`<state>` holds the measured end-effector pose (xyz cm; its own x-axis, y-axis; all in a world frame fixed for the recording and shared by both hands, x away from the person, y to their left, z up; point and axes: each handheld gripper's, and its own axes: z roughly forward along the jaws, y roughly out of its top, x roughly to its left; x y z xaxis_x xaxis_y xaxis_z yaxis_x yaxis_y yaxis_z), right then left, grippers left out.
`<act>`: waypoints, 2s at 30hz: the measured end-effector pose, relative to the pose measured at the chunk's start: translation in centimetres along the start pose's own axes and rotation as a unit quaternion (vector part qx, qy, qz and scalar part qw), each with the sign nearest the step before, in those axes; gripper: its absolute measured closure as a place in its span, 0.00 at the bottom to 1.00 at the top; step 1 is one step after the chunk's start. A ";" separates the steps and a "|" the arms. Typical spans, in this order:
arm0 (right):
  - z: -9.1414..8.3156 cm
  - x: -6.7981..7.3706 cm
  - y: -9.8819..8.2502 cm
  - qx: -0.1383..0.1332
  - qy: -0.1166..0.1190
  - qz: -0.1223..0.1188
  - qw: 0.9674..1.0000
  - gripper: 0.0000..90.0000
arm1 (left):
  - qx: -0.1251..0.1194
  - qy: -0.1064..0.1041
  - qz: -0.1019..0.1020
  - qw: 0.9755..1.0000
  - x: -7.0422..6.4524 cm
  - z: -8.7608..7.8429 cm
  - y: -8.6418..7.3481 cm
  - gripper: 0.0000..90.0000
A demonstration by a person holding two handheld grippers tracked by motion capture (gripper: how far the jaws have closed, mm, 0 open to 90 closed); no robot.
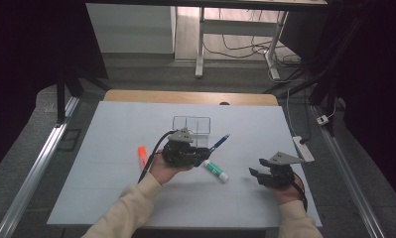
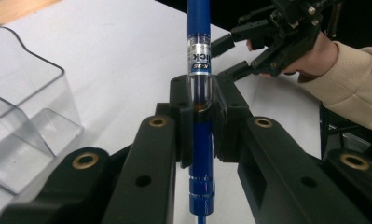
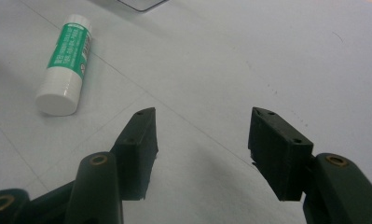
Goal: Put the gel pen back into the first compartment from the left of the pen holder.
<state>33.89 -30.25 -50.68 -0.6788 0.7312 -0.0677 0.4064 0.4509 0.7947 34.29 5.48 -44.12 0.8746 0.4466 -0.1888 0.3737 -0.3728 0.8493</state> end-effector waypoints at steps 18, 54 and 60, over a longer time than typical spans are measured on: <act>0.0 0.0 0.0 0.002 0.000 -0.002 1.000 0.47 | -0.050 0.016 -0.007 0.999 2.1 -1.9 1.1 0.88; 0.0 0.0 0.0 0.000 0.001 -0.003 1.000 0.46 | -0.086 0.065 -0.016 0.994 7.0 -4.4 2.7 0.88; 0.0 -0.1 0.0 0.001 0.001 -0.003 1.000 0.46 | -0.085 0.075 -0.017 0.993 8.2 -4.2 2.6 0.88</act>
<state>33.93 -30.29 -50.70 -0.6822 0.7277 -0.0713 0.4036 0.4560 0.7932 41.11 11.53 -41.37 0.8017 0.5772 -0.1550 0.3340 -0.2176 0.9171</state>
